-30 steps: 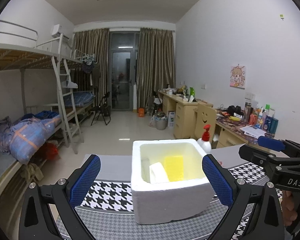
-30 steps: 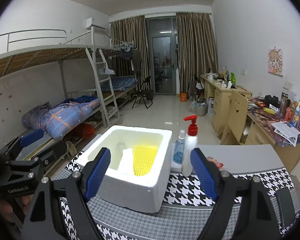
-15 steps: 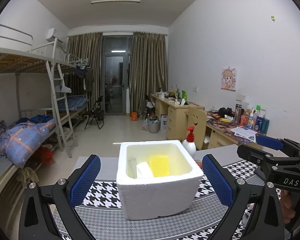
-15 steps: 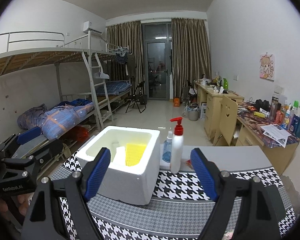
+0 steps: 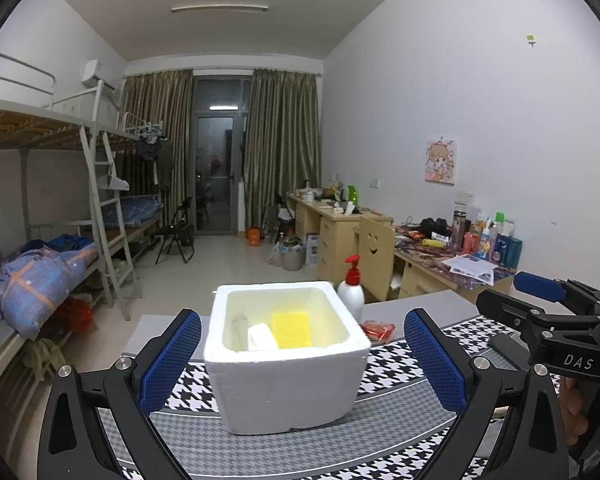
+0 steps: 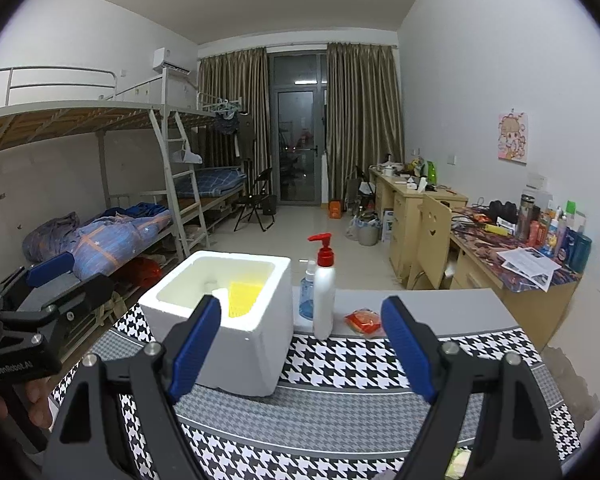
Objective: Organize soft objects
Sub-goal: 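Withdraw both tools from the box back over the table, then move both tools toward the grey sock and wrapped snack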
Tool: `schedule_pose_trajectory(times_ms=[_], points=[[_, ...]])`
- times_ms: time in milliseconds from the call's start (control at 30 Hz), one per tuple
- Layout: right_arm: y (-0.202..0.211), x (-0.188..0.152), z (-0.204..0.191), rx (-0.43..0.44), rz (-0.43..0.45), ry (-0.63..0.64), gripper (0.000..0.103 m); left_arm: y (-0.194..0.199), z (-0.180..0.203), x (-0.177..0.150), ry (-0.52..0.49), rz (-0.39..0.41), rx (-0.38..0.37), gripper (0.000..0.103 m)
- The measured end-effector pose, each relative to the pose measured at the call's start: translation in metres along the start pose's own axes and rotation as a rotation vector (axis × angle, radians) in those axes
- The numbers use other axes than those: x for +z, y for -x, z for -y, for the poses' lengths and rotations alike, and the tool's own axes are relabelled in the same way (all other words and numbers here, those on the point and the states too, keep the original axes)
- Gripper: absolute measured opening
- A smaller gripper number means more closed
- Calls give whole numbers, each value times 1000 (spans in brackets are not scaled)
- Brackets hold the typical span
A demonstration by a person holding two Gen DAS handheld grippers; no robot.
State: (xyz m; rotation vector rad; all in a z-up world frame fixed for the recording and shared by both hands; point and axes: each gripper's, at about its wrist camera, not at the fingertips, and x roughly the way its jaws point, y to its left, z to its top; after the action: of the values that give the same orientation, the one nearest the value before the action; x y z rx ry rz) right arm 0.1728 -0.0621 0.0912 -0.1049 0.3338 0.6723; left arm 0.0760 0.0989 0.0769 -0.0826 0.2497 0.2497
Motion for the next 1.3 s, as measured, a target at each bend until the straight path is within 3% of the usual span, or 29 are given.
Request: schedule_pose_trajectory(times_ms=[1300], points=[[53, -53, 72, -164, 4, -81, 86, -1, 83, -32, -42, -39, -228, 102]])
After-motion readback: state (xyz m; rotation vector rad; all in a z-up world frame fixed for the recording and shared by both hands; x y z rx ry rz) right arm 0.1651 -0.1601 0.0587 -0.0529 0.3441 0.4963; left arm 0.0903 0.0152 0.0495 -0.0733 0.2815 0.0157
